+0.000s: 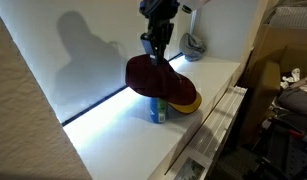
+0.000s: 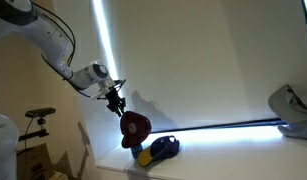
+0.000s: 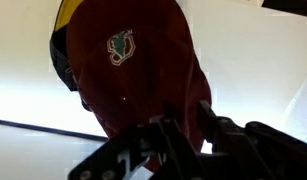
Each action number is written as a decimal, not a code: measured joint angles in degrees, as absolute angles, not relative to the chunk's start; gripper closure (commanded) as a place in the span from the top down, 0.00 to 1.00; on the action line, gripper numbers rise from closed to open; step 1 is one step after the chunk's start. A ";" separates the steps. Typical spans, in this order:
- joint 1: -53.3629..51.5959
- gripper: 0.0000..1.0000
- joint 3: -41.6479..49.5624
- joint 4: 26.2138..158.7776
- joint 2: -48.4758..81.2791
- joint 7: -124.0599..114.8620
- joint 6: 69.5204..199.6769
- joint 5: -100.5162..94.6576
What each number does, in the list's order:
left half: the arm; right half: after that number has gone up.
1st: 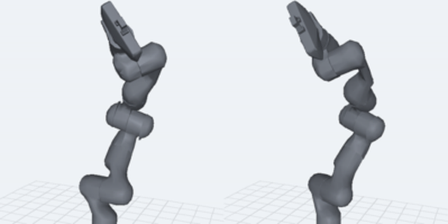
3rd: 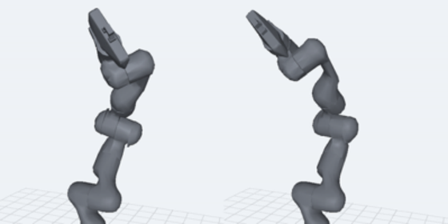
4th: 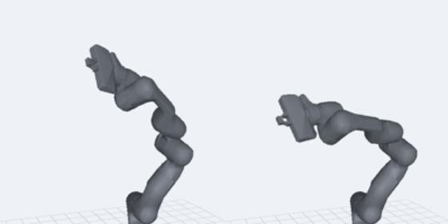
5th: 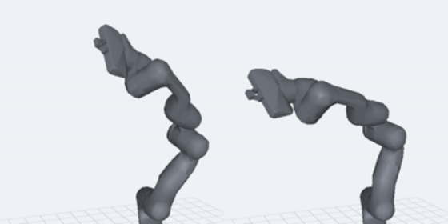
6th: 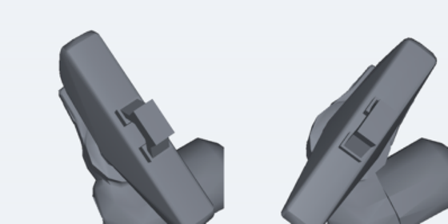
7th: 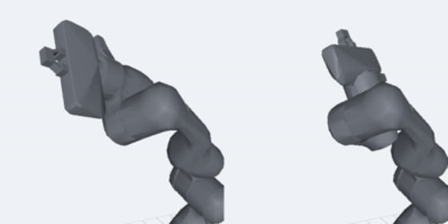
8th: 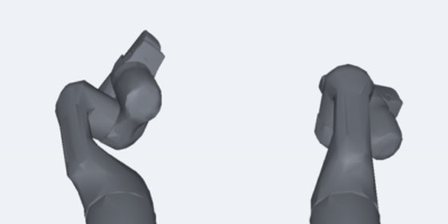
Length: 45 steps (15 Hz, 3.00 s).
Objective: Pick the red cap, put it on the blue bottle, pick it again and put it on the windowsill
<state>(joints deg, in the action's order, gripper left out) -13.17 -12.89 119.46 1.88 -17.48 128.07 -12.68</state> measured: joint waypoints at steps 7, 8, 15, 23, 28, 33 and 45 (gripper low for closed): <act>-13.28 0.78 -12.89 119.28 1.80 -21.01 130.45 -13.64; -13.41 0.84 -12.92 118.91 1.63 -23.99 132.24 -14.35; -14.60 0.99 -13.26 116.43 -1.12 -42.60 136.74 -22.70; -14.03 1.00 -12.57 116.52 -0.53 -42.00 136.16 -16.84; -13.32 1.00 -11.73 116.52 0.14 -41.64 136.22 -13.41; -13.42 1.00 -11.81 116.49 0.20 -41.75 136.14 -13.41; -13.08 1.00 -10.91 116.46 2.55 -35.52 120.53 -5.24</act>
<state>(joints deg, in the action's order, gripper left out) -13.08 -10.91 116.46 2.55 -35.52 120.53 -5.24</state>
